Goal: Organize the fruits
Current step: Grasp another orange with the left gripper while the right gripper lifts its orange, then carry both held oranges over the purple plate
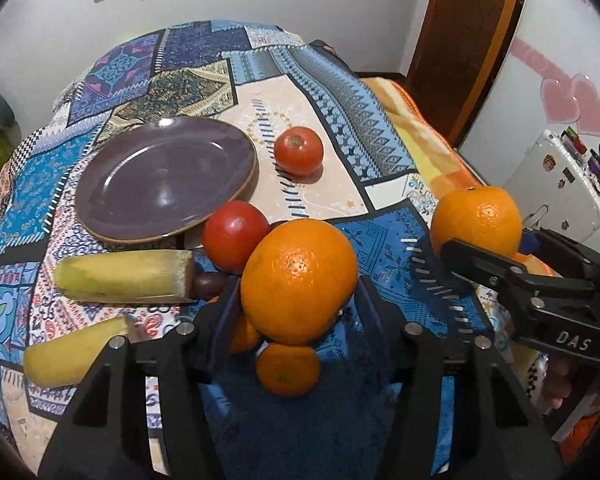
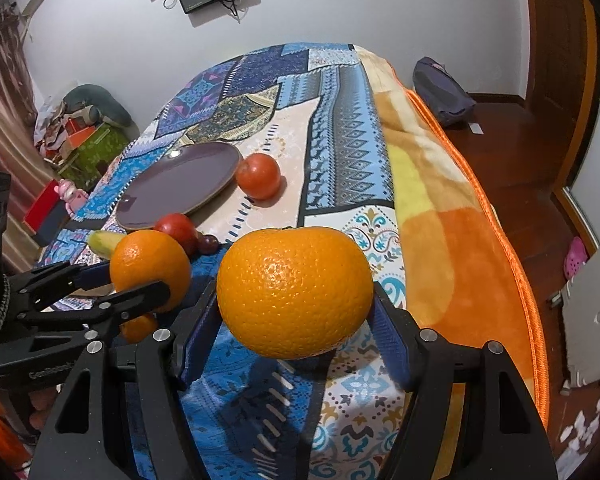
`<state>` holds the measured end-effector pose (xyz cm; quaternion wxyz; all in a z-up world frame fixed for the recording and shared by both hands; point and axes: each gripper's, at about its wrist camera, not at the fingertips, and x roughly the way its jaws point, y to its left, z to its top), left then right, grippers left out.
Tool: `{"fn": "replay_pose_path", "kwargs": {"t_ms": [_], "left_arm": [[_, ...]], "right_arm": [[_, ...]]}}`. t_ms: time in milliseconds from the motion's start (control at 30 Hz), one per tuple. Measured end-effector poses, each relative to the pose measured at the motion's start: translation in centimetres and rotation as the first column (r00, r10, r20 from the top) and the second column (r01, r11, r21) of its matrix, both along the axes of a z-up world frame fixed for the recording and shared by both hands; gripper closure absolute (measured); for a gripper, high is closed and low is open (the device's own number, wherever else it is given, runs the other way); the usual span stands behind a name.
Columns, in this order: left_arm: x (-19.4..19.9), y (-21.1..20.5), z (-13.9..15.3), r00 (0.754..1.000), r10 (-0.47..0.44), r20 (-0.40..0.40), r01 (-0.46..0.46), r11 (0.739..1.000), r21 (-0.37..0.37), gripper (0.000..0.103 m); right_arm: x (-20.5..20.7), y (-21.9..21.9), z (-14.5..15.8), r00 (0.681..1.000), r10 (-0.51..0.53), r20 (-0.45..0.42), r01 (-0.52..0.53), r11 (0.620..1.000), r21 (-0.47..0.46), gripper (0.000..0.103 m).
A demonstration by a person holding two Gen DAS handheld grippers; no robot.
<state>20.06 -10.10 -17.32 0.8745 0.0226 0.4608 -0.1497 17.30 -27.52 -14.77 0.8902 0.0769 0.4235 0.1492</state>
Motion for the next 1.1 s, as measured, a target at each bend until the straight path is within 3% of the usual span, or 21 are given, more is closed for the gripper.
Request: {"fn": "replay_pose_path", "kwargs": {"t_ms": [567, 1100], "left_arm": [[-0.4, 6.7, 7.2, 0.981, 0.125, 0.151, -0.119, 0.992, -0.047, 0.047], [3.1, 11.4, 9.6, 0.959, 0.174, 0.224, -0.173, 0.985, -0.024, 0.047]], "right_arm": [[1.8, 4.7, 3.9, 0.99, 0.076, 0.121, -0.074, 0.997, -0.018, 0.036], [5.6, 10.1, 5.5, 0.967, 0.15, 0.205, -0.144, 0.989, -0.045, 0.036]]}}
